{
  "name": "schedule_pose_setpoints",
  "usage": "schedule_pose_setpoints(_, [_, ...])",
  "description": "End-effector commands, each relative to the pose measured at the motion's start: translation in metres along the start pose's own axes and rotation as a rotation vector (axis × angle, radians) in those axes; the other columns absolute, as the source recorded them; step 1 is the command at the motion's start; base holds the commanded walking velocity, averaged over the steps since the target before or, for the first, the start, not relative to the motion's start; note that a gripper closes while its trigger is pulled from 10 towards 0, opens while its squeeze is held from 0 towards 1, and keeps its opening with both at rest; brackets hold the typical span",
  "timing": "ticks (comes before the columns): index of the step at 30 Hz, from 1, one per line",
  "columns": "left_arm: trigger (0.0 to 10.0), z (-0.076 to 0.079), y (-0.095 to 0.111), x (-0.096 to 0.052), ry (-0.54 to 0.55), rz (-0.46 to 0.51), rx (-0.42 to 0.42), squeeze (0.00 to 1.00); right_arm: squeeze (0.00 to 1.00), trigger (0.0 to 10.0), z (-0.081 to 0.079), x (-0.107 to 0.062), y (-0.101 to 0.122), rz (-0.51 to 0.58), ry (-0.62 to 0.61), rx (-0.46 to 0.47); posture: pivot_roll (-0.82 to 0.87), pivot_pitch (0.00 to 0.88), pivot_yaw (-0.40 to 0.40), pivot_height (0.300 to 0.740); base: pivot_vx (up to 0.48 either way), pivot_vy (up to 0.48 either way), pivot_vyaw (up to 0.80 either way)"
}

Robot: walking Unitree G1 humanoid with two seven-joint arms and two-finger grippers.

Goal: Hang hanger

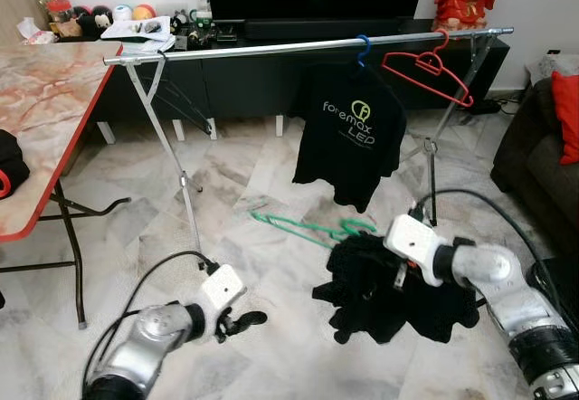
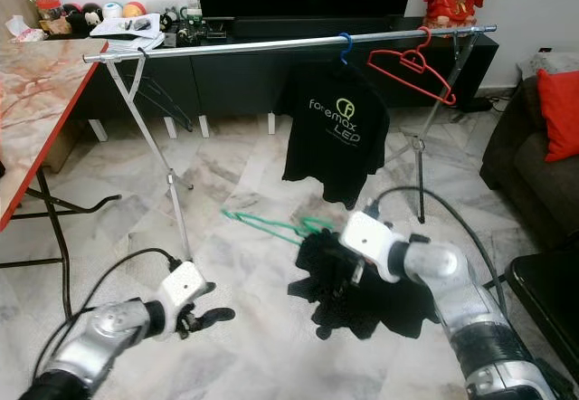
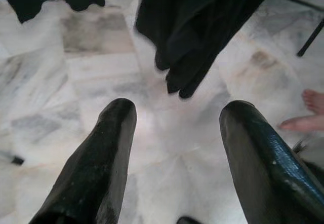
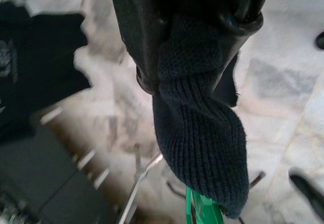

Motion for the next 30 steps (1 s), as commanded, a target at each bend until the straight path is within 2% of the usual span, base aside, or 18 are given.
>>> schedule_pose_setpoints(1, [10.0, -0.002, -0.004, 0.002, 0.02, -0.022, 0.017, 0.0, 0.0, 0.0, 0.009, -0.004, 0.016, 0.044, -0.02, -0.031, -0.07, 0.101, -0.005, 0.74, 0.0, 0.0, 0.0])
schedule_pose_setpoints(4, [10.0, 0.001, -0.005, 0.01, 0.044, -0.022, 0.003, 0.0, 0.0, 0.0, 0.007, -0.004, 0.033, 0.075, -0.012, -0.07, -0.07, 0.1, -0.008, 0.74, 0.0, 0.0, 0.0])
schedule_pose_setpoints(10, [10.0, 0.002, -0.005, 0.014, 0.06, -0.017, -0.006, 0.0, 0.0, 0.0, 0.002, -0.002, 0.045, 0.109, 0.004, -0.089, -0.07, 0.1, -0.01, 0.74, 0.0, 0.0, 0.0])
schedule_pose_setpoints(16, [10.0, 0.006, -0.007, 0.021, 0.066, -0.015, -0.003, 0.0, 0.0, 0.0, -0.011, -0.001, 0.07, 0.159, 0.027, -0.11, -0.08, 0.095, -0.011, 0.74, 0.0, 0.0, 0.0])
schedule_pose_setpoints(21, [10.0, 0.01, -0.004, 0.025, 0.036, -0.003, -0.008, 0.0, 0.0, 0.0, -0.017, 0.0, 0.083, 0.184, 0.034, -0.119, -0.09, 0.091, -0.01, 0.74, 0.0, 0.0, 0.0])
schedule_pose_setpoints(30, [10.0, 0.01, 0.003, 0.03, 0.046, 0.008, 0.015, 0.0, 0.0, 0.0, -0.025, 0.0, 0.095, 0.22, 0.062, -0.137, -0.09, 0.079, -0.009, 0.74, 0.0, 0.0, 0.0])
Point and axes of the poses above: a point about 5 cm out from each wrist's last joint towards the gripper, its own x axis pointing out of the wrist towards the gripper, its own y axis along the axis of the wrist's last joint, z = x × y, the point moved 4 cm from there along x, pointing out of the wrist towards the gripper, and after that the axes turned 1 degree about x, right-handed, at the moved point
